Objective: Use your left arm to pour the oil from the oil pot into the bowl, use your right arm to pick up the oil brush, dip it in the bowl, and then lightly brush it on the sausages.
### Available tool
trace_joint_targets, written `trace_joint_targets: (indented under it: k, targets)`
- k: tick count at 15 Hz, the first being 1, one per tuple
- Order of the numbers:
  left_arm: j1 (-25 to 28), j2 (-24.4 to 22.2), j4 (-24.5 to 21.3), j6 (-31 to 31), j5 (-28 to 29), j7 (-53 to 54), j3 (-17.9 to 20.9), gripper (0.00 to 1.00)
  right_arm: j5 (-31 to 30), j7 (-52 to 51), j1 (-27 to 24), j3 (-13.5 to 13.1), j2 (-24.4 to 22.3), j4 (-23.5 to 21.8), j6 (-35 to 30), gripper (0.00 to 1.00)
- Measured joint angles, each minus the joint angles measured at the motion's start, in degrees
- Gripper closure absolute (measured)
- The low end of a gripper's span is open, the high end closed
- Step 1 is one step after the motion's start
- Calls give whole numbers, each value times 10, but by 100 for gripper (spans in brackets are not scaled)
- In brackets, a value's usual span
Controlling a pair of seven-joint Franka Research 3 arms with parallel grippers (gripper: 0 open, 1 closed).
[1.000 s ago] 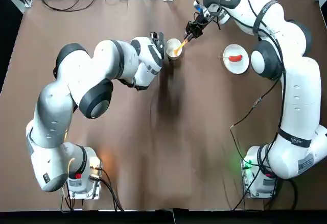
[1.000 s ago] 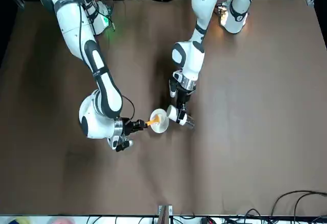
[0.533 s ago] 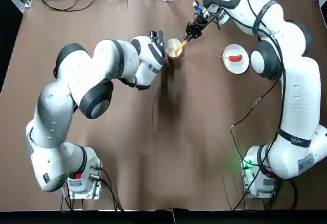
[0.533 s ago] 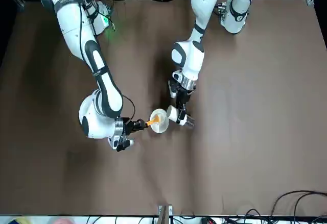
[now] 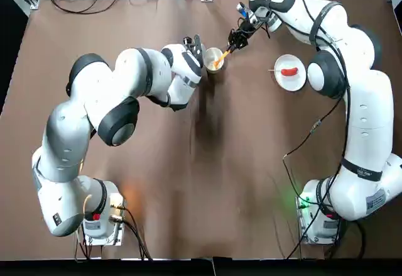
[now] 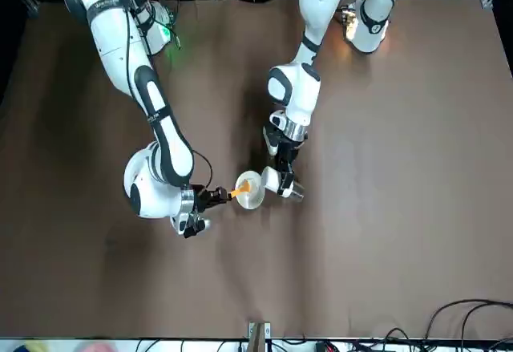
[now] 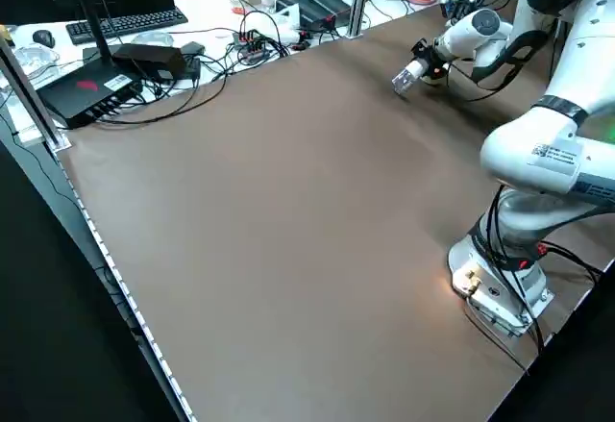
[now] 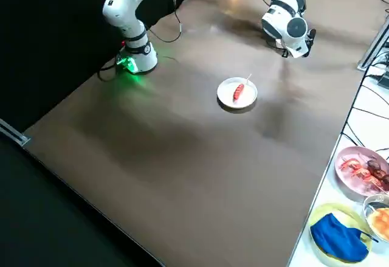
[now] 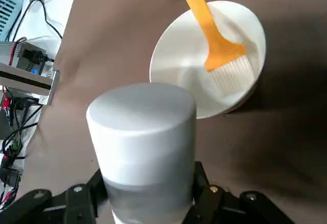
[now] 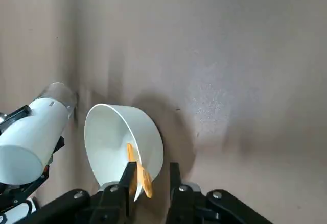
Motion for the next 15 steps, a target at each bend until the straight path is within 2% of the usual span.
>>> trace_joint_targets:
  k: [5,9,15]
  targets:
    - [6,0,5,6,-2,-3,3,34,1,0,0,0,0,1,0,69]
    - [50,-3,13,3,-3,-3,1,34,4,-1,0,0,0,1,0,70]
    - [201,-48,12,-16,-3,2,-97,34,4,-1,0,0,0,1,0,72]
